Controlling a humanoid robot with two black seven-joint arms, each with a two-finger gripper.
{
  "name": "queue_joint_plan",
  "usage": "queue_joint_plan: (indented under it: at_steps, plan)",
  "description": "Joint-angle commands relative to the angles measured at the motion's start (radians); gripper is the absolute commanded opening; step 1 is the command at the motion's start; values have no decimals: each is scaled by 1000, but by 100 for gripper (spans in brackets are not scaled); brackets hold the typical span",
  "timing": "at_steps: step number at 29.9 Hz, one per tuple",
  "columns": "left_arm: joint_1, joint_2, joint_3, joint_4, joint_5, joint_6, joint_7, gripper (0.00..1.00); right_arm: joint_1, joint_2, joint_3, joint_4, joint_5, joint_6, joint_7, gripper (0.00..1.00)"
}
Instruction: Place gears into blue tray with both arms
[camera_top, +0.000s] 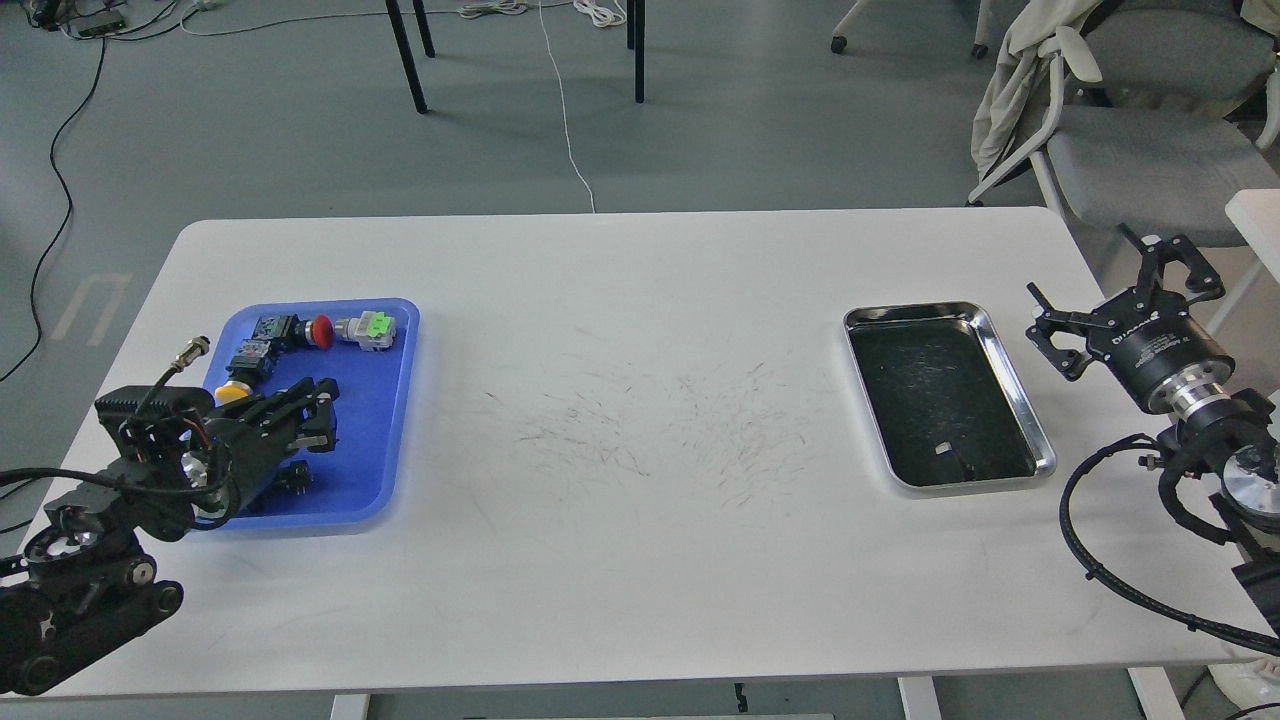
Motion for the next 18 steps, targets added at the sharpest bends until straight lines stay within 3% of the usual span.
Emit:
queue_joint_plan:
  at_steps: [1, 6, 10, 13, 16, 18]
  plan:
    - [3, -29, -1, 53, -3, 0, -12, 4, 0, -2, -2, 0, 0, 0, 0, 96]
    - [4, -56, -1, 83, -3, 11, -21, 6, -1, -5, -3, -2, 0, 0, 0, 96]
    - [12, -57, -1, 84, -2, 14, -21, 17, -3, -3, -5, -2, 0, 0, 0, 96]
    - [12, -56, -1, 84, 2, 14, -23, 48, -1, -3, -3, -2, 0, 0, 0, 96]
    - [12, -48, -4, 83, -5, 14, -24, 97, 0, -2, -3, -2, 0, 0, 0, 96]
    - [9, -39, -8, 80, -11, 15, -24, 98, 3, -2, -3, -2, 0, 0, 0, 96]
